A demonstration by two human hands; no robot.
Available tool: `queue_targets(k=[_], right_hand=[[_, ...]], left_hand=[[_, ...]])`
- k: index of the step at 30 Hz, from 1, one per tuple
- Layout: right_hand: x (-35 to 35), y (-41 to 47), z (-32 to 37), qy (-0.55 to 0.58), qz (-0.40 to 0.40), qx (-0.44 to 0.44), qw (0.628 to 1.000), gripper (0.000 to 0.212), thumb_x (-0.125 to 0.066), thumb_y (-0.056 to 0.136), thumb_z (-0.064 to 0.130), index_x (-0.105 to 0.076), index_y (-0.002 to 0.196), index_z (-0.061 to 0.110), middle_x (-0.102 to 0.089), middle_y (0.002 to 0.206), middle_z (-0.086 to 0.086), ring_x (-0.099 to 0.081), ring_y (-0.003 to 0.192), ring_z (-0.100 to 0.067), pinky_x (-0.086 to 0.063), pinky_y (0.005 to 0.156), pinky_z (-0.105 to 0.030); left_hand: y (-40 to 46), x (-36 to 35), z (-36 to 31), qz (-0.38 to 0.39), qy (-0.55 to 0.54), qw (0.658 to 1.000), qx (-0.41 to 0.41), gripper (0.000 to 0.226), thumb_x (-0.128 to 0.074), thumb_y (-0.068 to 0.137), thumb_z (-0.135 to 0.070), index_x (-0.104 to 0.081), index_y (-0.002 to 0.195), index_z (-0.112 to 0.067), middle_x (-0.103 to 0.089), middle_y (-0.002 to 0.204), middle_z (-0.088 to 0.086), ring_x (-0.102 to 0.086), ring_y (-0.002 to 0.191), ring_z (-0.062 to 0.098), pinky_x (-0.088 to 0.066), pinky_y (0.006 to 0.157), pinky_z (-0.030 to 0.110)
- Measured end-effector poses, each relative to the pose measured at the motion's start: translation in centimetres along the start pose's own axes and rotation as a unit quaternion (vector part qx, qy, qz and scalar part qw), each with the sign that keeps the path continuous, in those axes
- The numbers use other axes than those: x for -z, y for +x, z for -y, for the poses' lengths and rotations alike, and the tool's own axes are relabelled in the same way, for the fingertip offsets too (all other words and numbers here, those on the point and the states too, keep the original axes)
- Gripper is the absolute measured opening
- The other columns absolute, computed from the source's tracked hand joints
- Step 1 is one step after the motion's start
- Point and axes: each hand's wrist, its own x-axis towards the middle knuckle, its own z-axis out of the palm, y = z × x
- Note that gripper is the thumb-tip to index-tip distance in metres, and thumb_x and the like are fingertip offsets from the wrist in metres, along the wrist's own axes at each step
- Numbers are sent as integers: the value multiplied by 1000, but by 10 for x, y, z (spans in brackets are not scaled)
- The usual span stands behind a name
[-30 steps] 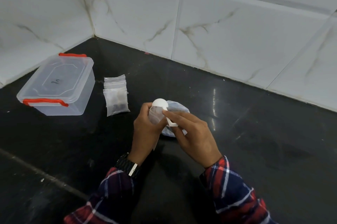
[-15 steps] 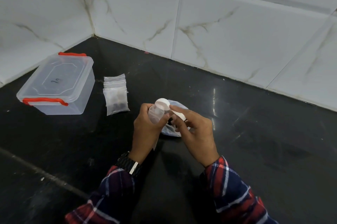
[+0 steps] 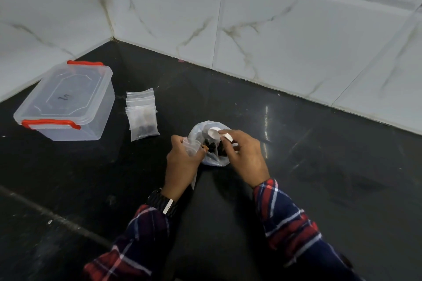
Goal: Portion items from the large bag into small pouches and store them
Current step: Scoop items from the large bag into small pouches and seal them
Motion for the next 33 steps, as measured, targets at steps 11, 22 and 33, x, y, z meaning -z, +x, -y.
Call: queue_targets(k=[11,22,33], right_hand=[[-7,2,-4,-94,34,44,994,24,-58,92,17,-68,114,18,-71,99,2,-66,85,-14,-54,74,-28],[-11,12,0,-39,38,-67,996,26,-51,95,26,-61,82,7,-61,72,-1,-57,63,-14,-51,62,-34],[-14,8,0,42,22,-117,992,21,-51,96,24,-65,87,11,-66,72,-3,-62,63,-17,-55,62,-40]], left_hand=[[7,-9,-3,-22,-63,998,16,31,-62,82,-4,-44,105,-11,-54,86,-3,-55,74,10,-42,61,17],[9,-15,-1,-31,-167,985,14,38,-59,82,5,-42,107,-17,-54,89,-2,-56,77,8,-45,67,20],[11,-15,2,-36,-168,985,16,33,-61,84,-1,-43,107,-17,-55,92,0,-57,82,12,-49,71,25]])
